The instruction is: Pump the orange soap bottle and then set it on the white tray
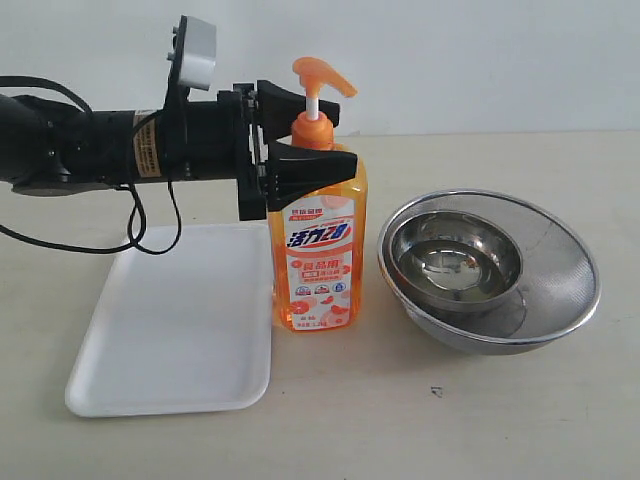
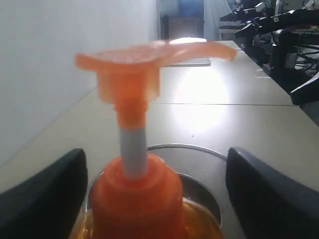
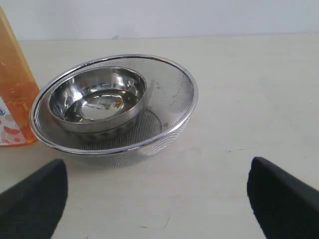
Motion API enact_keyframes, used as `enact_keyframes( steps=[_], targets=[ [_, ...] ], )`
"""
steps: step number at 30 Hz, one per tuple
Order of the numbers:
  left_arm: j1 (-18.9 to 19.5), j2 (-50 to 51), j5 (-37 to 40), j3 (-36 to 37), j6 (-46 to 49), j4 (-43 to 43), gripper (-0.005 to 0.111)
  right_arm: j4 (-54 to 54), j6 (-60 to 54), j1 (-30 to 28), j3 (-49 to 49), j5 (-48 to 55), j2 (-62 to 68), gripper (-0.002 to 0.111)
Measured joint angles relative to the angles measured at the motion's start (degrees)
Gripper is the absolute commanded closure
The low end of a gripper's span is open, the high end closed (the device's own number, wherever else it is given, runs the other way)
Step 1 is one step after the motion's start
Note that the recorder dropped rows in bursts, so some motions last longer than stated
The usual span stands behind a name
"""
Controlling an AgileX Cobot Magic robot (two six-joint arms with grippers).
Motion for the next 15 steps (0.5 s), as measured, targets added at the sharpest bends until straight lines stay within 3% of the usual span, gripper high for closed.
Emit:
enact_keyframes(
  steps=[7,15],
  targets=[
    [0.0,0.0,0.0,-0.1,-0.2,0.2,0.099,0.0,0.0,0.0,0.0,0.0,0.0,0.021],
    [0.0,0.0,0.0,-0.1,-0.1,0.0,0.102,0.0,0.0,0.0,0.0,0.0,0.0,0.021]
  ],
)
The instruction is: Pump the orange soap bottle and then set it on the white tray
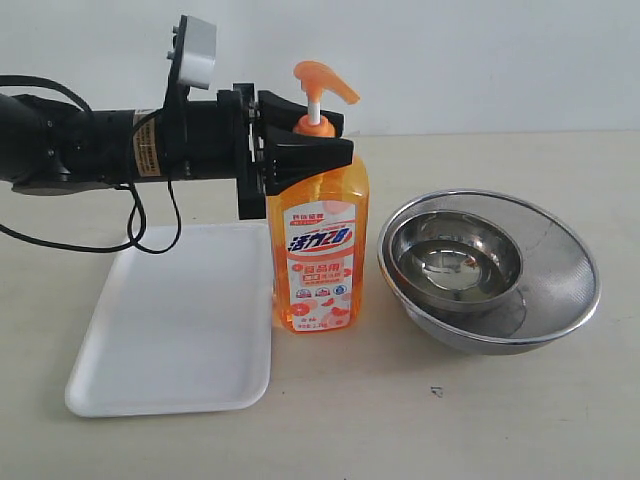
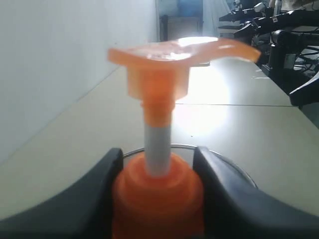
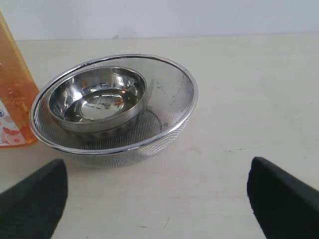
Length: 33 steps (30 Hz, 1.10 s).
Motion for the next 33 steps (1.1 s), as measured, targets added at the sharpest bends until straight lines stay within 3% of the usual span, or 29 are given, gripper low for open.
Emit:
enact_keyframes(
  steps=[16,25,33],
  targets=[
    [0.0,-6.1,3.6,0.2,-7.5,-0.8,0.102,0.0,0.0,0.0,0.0,0.0,0.0,0.021],
    [0.0,-10.7,9.8,0.2,-12.4,-0.7,0.102,0.0,0.0,0.0,0.0,0.0,0.0,0.021],
    [-3.5,-15.1,24.5,1.5,-11.3,-7.3,0.102,0.0,0.0,0.0,0.0,0.1,0.0,0.021]
  ],
)
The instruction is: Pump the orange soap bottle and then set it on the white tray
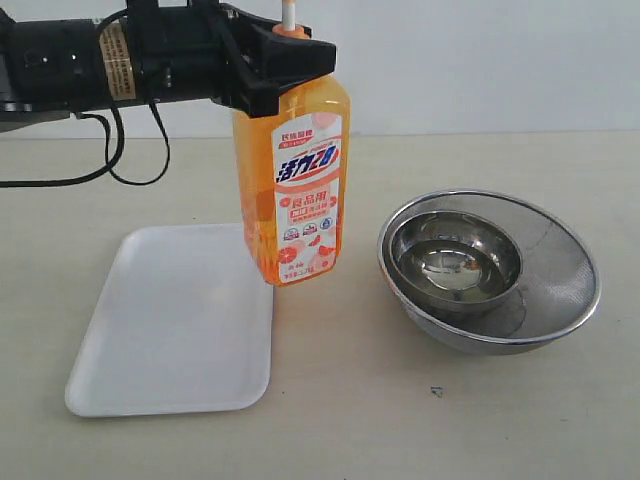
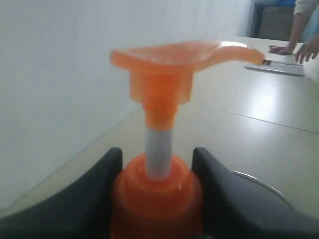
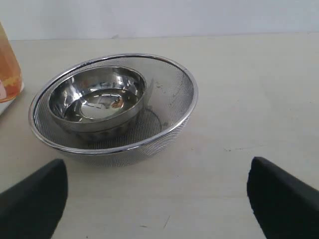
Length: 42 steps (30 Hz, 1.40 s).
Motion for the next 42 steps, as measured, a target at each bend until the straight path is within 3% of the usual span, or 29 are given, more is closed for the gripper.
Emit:
enact_keyframes(
  steps=[8,13,21,28,34,38,42],
  targets=[
    [-8.4,-2.8,10.8,2.0,14.3,-22.0,0.102,0.0,0.0,0.0,0.0,0.0,0.0,0.021],
    [-13.1,-3.7,15.5,2.5,27.9,-38.9,0.102,0.0,0.0,0.0,0.0,0.0,0.0,0.021],
    [-20.8,-3.7,21.0,2.6,59.2,-77.7,0.102,0.0,0.0,0.0,0.0,0.0,0.0,0.021],
    [-27.7,-3.7,14.8,2.8,86.5,-110.5,0.102,0.0,0.0,0.0,0.0,0.0,0.0,0.021],
    [-29.5,-3.7,9.9,2.8,94.1,-121.6,0.102,0.0,0.0,0.0,0.0,0.0,0.0,0.021],
    [-30.2,-3.7,5.7,4.5,94.2,-124.2,0.102,0.0,0.0,0.0,0.0,0.0,0.0,0.021],
    [-32.3,-3.6,-3.2,8.4,94.1,-125.6,0.102,0.0,0.0,0.0,0.0,0.0,0.0,0.021]
  ],
)
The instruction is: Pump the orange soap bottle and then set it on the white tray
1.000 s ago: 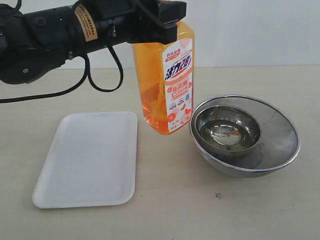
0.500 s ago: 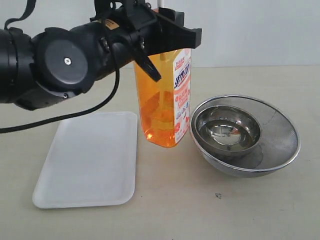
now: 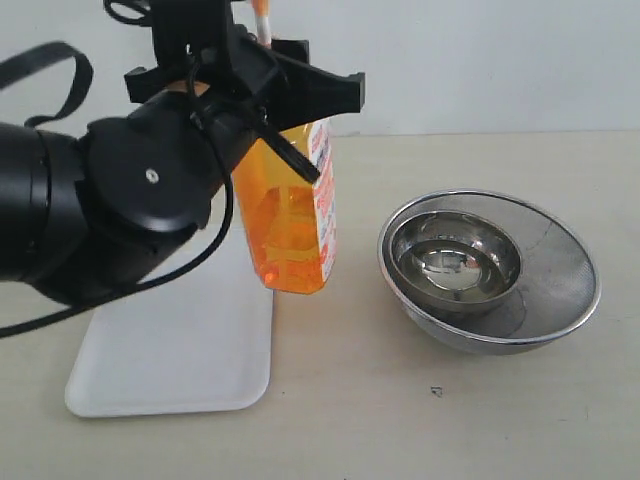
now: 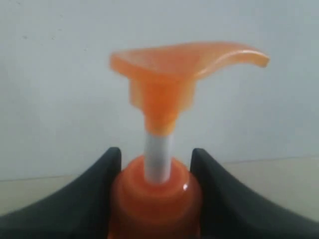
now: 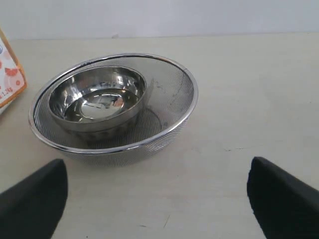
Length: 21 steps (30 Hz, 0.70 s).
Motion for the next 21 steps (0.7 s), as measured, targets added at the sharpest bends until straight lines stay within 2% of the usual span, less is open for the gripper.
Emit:
enact_keyframes(
  steps=[5,13,21],
  targets=[
    [-2.2,1.3,-6.3,2.4,-3.1,1.2,0.102,0.0,0.0,0.0,0.0,0.0,0.0,0.021],
    [-2.8,4.3,-6.7,2.4,-9.7,2.5,0.102,0.0,0.0,0.0,0.0,0.0,0.0,0.021],
    [-3.1,4.6,-8.0,2.4,-11.3,2.8,0.102,0.0,0.0,0.0,0.0,0.0,0.0,0.021]
  ],
)
